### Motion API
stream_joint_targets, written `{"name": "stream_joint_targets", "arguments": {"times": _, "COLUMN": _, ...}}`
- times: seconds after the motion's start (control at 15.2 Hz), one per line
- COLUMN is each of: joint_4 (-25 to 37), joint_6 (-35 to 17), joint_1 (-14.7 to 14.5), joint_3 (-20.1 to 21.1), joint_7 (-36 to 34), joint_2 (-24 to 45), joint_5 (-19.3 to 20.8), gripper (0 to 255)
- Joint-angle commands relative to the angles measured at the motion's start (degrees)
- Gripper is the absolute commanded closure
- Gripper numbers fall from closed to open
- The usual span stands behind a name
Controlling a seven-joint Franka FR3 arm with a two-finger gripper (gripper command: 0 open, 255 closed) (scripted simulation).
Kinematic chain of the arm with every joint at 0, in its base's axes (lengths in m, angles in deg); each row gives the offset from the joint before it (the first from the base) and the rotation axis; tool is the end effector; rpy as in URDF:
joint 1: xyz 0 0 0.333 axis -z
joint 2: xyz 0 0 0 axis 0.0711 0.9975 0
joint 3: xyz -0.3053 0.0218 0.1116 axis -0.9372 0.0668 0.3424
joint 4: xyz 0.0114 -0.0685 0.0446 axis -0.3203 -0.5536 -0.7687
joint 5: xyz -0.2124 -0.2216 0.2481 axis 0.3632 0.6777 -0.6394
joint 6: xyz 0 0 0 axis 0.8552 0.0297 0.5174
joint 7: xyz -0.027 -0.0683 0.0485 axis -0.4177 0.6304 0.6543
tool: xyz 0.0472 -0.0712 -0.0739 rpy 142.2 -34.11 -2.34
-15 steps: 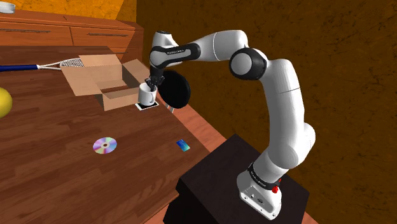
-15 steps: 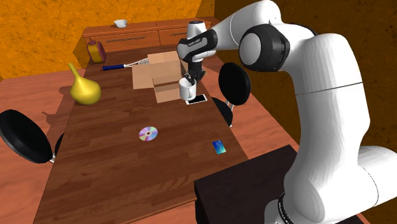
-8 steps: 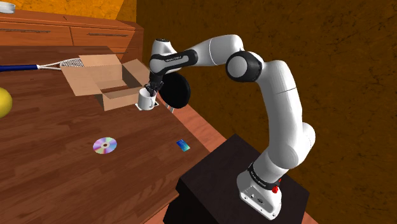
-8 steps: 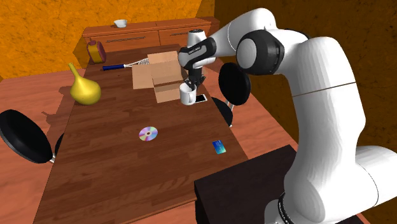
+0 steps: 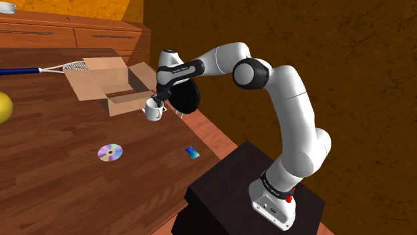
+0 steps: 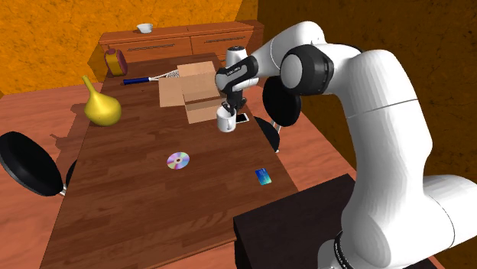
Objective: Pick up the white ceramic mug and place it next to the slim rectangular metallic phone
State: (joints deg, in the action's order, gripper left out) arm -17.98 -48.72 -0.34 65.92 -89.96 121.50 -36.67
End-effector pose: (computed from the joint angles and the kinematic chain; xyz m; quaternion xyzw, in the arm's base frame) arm 0.7510 0.0578 0.1930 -0.9989 -0.0397 -0.0248 0.0101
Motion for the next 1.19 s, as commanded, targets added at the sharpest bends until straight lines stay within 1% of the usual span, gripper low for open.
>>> {"name": "stream_joint_targets", "arguments": {"times": 0.0, "joint_4": 0.3, "joint_6": -0.9, "joint_1": -0.1, "joint_3": -0.1, "joint_7": 0.0, "joint_2": 1.1, "joint_5": 0.1, "gripper": 255}}
{"name": "stream_joint_targets", "arguments": {"times": 0.66, "joint_4": 2.5, "joint_6": -4.4, "joint_1": -0.6, "joint_3": -0.8, "joint_7": -0.2, "joint_2": 6.8, "joint_5": 0.7, "gripper": 255}}
{"name": "stream_joint_targets", "arguments": {"times": 1.12, "joint_4": 2.5, "joint_6": -4.4, "joint_1": -0.6, "joint_3": -0.8, "joint_7": -0.2, "joint_2": 6.8, "joint_5": 0.7, "gripper": 255}}
